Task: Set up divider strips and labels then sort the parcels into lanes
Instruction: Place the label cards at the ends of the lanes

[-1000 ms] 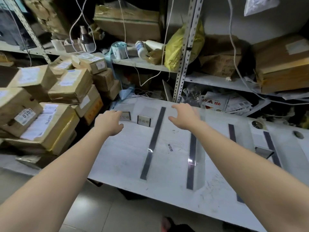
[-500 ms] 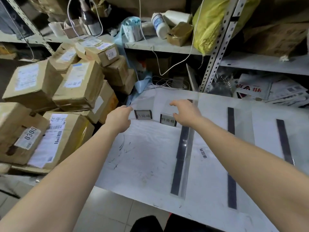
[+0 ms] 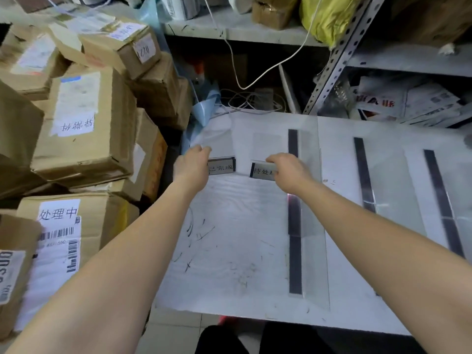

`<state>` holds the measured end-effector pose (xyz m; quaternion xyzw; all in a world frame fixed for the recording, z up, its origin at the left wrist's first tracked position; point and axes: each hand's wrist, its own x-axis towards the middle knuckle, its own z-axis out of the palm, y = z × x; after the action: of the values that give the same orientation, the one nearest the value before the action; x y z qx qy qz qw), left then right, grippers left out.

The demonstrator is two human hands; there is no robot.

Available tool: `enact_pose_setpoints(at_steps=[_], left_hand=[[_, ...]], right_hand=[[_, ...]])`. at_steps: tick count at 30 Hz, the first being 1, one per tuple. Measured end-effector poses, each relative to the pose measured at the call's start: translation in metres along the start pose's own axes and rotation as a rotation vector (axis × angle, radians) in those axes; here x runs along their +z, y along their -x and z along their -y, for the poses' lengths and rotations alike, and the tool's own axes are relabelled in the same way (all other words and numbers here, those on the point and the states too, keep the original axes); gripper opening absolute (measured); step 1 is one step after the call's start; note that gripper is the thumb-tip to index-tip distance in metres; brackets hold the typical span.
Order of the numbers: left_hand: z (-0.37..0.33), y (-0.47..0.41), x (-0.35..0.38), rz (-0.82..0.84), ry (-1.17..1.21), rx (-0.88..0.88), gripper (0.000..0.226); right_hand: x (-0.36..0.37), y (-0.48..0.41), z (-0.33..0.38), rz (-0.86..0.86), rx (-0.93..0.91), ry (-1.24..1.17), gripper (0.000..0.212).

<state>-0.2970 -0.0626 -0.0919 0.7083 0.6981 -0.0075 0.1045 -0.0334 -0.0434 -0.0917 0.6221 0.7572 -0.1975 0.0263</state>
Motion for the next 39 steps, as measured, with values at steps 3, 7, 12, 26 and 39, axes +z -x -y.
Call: enact_pose_setpoints(at_steps=[3, 7, 12, 26, 39], left_hand=[[0.004, -0.009, 0.002, -0.005, 0.064, 0.028, 0.051], [0.007, -0.013, 0.005, 0.027, 0.084, 0.069, 0.037], [0.009, -0.016, 0.008, 0.052, 0.072, 0.083, 0.023], [0.023, -0.021, -0.011, 0.036, 0.057, 0.075, 0.013], [0.026, -0.026, -0.026, 0.098, 0.159, 0.013, 0.006]], right_hand=[[0.006, -0.006, 0.004, -0.010, 0.029, 0.009, 0.044], [0.011, -0.012, 0.003, -0.013, 0.057, -0.007, 0.044], [0.013, -0.015, -0.001, -0.013, 0.055, -0.021, 0.044], [0.006, -0.052, 0.065, 0.027, -0.178, -0.180, 0.037], [0.008, -0.054, 0.073, 0.040, -0.117, -0.338, 0.009]])
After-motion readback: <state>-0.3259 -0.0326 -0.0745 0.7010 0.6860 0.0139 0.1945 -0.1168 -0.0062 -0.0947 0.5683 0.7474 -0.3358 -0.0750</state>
